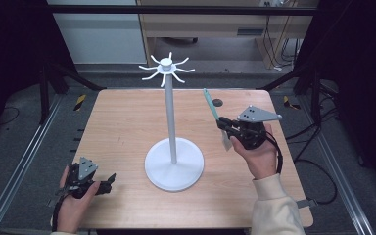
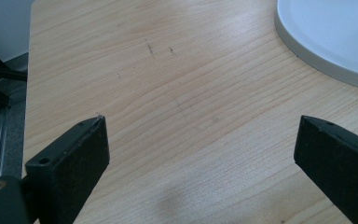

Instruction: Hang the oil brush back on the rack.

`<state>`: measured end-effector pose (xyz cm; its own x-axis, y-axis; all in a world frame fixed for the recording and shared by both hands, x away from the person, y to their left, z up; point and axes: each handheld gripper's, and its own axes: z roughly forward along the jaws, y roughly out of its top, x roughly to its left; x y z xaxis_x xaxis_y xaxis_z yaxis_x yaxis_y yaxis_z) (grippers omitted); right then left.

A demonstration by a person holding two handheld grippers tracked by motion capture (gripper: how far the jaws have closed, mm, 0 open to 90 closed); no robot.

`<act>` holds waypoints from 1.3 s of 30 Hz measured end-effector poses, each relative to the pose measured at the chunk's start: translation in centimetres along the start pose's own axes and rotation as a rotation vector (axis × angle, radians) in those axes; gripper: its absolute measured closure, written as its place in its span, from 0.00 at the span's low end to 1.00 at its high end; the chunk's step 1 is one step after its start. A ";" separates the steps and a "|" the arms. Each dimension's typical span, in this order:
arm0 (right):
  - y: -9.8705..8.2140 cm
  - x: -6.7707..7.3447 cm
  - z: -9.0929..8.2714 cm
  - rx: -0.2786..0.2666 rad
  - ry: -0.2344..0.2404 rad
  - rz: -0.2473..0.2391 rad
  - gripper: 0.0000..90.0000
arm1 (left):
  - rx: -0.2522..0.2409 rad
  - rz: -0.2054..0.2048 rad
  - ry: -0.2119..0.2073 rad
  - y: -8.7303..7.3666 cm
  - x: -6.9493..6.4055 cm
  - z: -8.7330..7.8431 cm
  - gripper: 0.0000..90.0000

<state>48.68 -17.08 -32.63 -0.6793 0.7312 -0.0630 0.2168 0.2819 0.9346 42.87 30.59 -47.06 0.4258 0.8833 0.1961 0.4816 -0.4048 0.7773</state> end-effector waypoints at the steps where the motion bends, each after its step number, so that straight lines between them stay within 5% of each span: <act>1: 0.1 0.1 -0.1 -0.005 0.000 -0.001 0.91 | 0.001 0.001 0.000 0.0 0.0 0.0 0.03; 39: 4.3 4.3 -3.5 -0.159 0.009 -0.076 0.91 | -0.001 0.004 -0.001 -0.1 0.0 0.1 0.03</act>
<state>44.26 -14.91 -27.65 -0.6957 0.7059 -0.1331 0.0512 0.2336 0.9710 42.92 30.58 -47.17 0.4285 0.8815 0.1983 0.4794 -0.4078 0.7771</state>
